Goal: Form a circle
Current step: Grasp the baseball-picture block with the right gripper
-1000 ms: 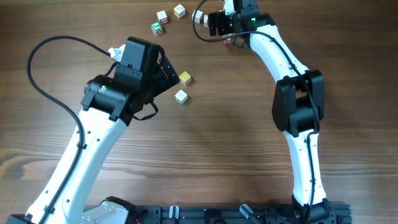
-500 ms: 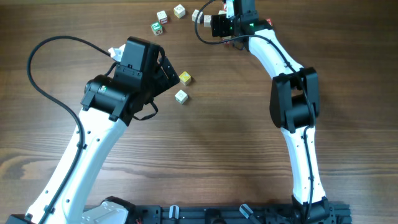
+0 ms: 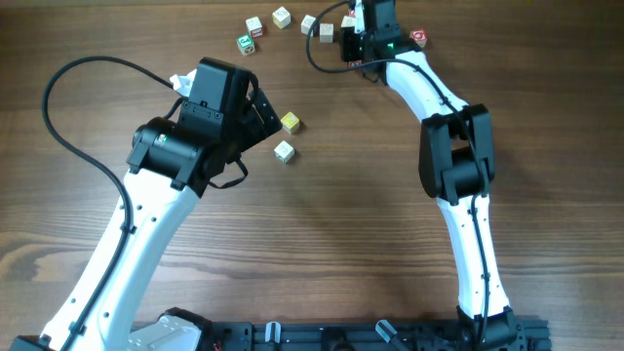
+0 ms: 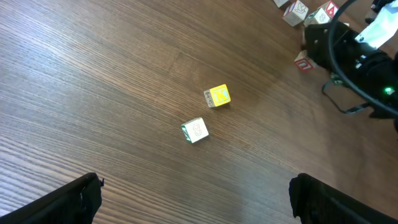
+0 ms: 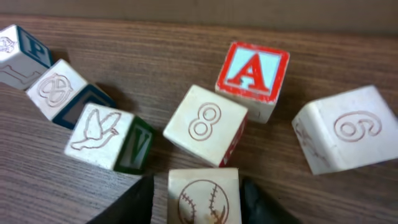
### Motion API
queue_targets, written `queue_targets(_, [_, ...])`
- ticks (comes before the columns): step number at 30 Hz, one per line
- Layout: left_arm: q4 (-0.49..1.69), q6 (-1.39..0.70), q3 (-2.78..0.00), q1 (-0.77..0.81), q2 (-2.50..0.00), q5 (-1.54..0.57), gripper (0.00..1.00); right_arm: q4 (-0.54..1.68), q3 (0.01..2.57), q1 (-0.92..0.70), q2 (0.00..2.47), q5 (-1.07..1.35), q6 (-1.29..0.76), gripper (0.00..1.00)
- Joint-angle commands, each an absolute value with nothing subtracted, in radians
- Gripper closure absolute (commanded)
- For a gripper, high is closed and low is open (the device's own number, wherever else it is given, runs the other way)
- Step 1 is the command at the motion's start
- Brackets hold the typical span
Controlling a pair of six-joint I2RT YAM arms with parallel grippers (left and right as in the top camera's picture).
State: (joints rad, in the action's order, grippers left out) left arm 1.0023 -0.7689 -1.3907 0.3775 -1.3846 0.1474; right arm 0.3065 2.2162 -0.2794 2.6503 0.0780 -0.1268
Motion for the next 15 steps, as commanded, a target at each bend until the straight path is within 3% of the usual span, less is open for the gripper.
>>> queue_targets(1, [1.003,-0.778,-1.388,0.375,-1.386,0.146,0.00,0.347,2.307,-0.269,2.664,0.065,-0.133,0.74])
queue_targets(8, [1.003,-0.778,-1.388,0.375,-1.386,0.146,0.00,0.498,2.313,-0.255,2.487,0.066,-0.101,0.84])
queue_targets(15, [1.003,-0.778,-1.388,0.375,-1.386,0.146,0.00,0.901,2.313,-0.258,2.174,0.066,-0.078,0.87])
